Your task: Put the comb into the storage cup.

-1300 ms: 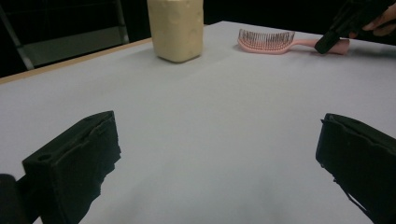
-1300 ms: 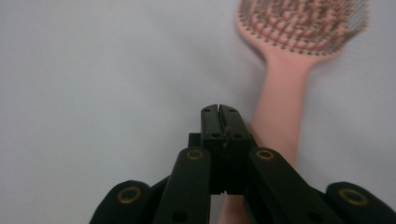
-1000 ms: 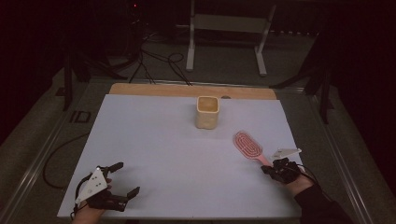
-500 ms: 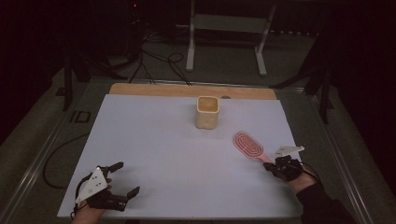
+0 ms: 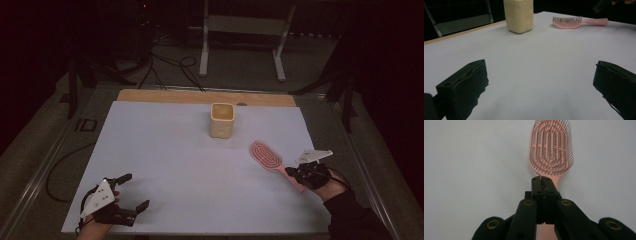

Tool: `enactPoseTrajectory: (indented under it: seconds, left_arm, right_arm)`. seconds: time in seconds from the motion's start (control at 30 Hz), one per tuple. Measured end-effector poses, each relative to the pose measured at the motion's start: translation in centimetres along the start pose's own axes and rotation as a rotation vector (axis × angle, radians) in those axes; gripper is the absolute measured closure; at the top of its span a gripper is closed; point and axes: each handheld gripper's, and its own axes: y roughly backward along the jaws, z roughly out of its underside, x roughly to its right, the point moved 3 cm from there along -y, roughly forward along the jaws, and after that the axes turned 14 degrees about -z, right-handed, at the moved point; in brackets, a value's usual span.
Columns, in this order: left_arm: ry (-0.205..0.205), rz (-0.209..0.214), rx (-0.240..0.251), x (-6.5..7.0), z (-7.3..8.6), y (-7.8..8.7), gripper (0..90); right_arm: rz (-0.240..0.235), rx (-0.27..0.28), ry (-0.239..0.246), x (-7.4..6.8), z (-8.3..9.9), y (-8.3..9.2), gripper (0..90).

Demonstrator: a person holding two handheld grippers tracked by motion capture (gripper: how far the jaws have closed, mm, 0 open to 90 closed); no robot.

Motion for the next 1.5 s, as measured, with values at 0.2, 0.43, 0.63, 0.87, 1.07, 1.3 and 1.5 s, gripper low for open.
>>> enactPoseTrajectory:
  seconds: [0.2,0.43,0.63,0.87,1.07,1.3,1.5]
  left_arm:
    - [-0.001,0.000,0.000,0.0,0.0,0.0,0.0]
    - [0.001,0.002,0.001,0.0,0.0,0.0,0.0]
    - [-0.007,-0.002,0.002,0.1,0.0,0.1,0.0]
    - [-0.006,-0.001,0.002,0.0,-0.1,0.0,0.0]
    - [-0.005,0.000,0.002,0.0,0.0,0.0,0.0]
    - [-0.004,0.002,0.000,0.0,0.0,0.0,0.0]
    - [-0.001,0.003,0.000,0.0,0.0,0.0,0.0]
  right_arm:
    - [0.005,-0.028,0.027,0.3,-0.8,0.9,88.8]
    - [0.003,-0.083,0.054,0.5,-1.3,0.7,80.6]
    - [-0.014,-0.139,0.031,1.0,-1.6,-0.5,60.3]
    - [-0.032,-0.159,-0.016,1.8,-1.6,-1.6,43.3]
    - [-0.061,-0.180,-0.064,2.5,-1.6,-2.2,23.9]
    - [-0.038,-0.200,-0.114,3.1,-1.6,-2.9,16.4]
    - [-0.043,-0.218,-0.125,3.2,-1.7,-3.4,19.5]
